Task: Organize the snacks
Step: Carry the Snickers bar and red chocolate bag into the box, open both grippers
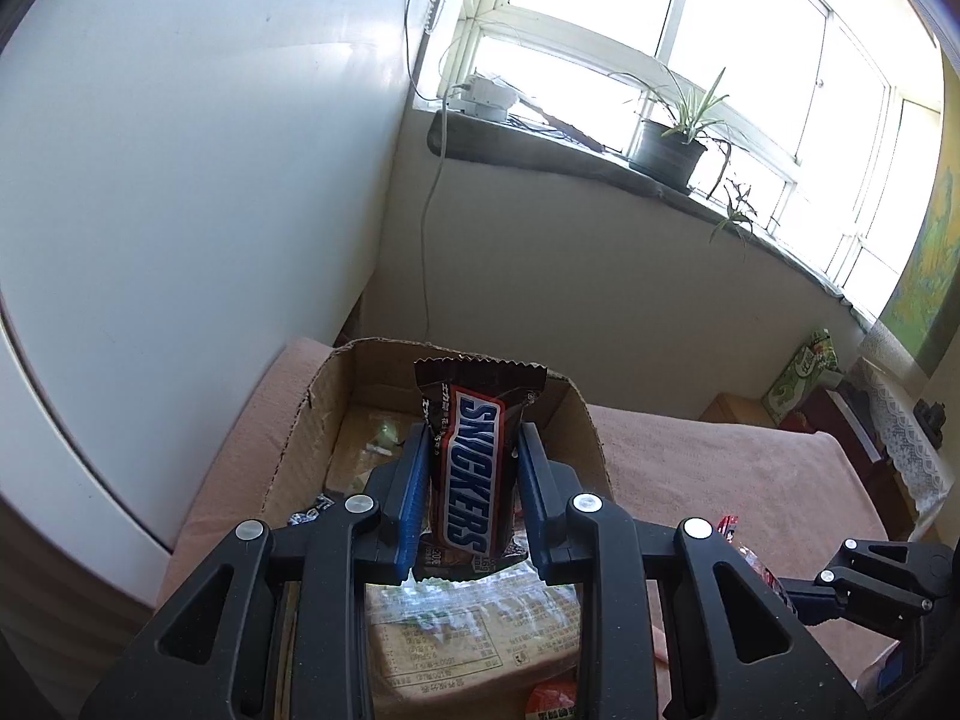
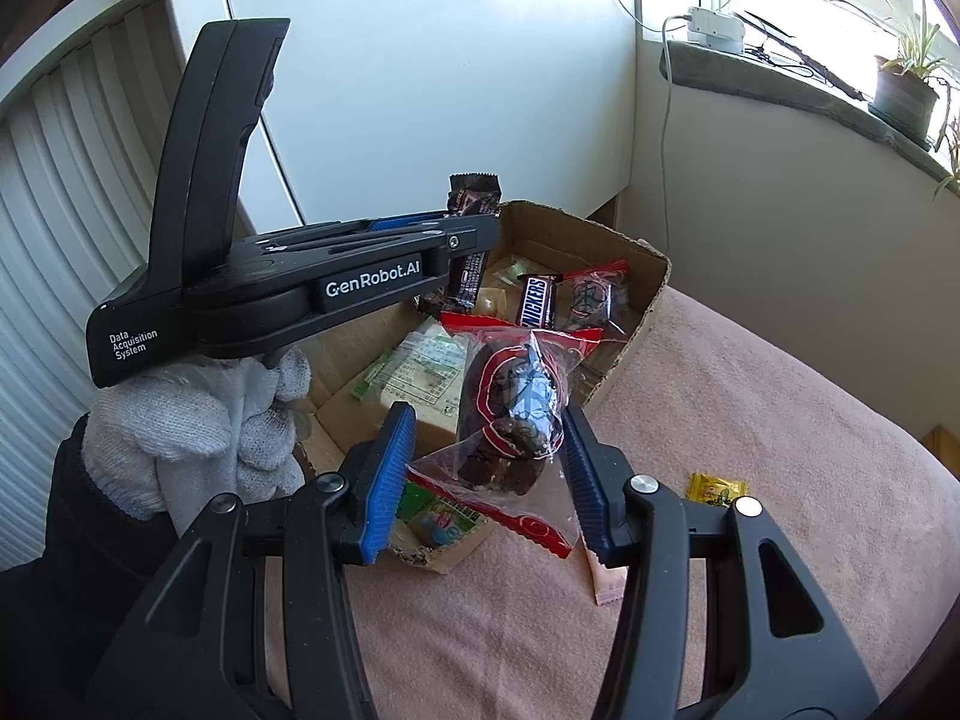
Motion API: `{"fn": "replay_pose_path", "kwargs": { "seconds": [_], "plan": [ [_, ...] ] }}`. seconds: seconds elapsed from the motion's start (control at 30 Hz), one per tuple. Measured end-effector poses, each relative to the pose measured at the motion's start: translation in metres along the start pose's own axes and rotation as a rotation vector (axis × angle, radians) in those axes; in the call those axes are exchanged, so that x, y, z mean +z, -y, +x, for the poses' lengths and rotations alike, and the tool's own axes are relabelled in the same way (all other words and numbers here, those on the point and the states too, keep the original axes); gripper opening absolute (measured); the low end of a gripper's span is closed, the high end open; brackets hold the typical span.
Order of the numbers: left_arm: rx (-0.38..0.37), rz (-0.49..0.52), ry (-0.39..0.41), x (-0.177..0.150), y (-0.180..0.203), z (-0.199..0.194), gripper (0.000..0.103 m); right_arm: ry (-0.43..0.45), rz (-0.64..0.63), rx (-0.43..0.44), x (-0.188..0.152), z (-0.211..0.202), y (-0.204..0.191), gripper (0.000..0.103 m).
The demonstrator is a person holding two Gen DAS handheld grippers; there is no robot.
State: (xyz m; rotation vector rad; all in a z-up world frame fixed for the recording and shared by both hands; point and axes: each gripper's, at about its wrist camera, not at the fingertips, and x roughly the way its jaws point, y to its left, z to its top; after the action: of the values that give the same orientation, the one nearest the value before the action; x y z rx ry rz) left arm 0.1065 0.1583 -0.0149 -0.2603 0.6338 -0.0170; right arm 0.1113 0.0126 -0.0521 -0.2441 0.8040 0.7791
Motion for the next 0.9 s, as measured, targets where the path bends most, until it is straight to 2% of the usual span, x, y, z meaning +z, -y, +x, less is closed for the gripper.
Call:
{"fn": "replay_pose_path", "kwargs": {
  "seconds": [0.23,0.63,0.9],
  "plan": [
    [0.034,-0.004,0.000,0.002,-0.010,0.000,0.026,-0.021,-0.026,0.030,-0.001,0.011,-0.013,0.051],
    [0.050,0.008,0.003,0.002,-0.008,0.000,0.026,-0.049,-0.051,0.061,0.001,0.027,-0.018,0.052],
    [0.069,0.005,0.002,0.002,-0.007,0.000,0.027,-0.046,-0.064,0.057,0.004,0.030,-0.020,0.056]
  ]
}}
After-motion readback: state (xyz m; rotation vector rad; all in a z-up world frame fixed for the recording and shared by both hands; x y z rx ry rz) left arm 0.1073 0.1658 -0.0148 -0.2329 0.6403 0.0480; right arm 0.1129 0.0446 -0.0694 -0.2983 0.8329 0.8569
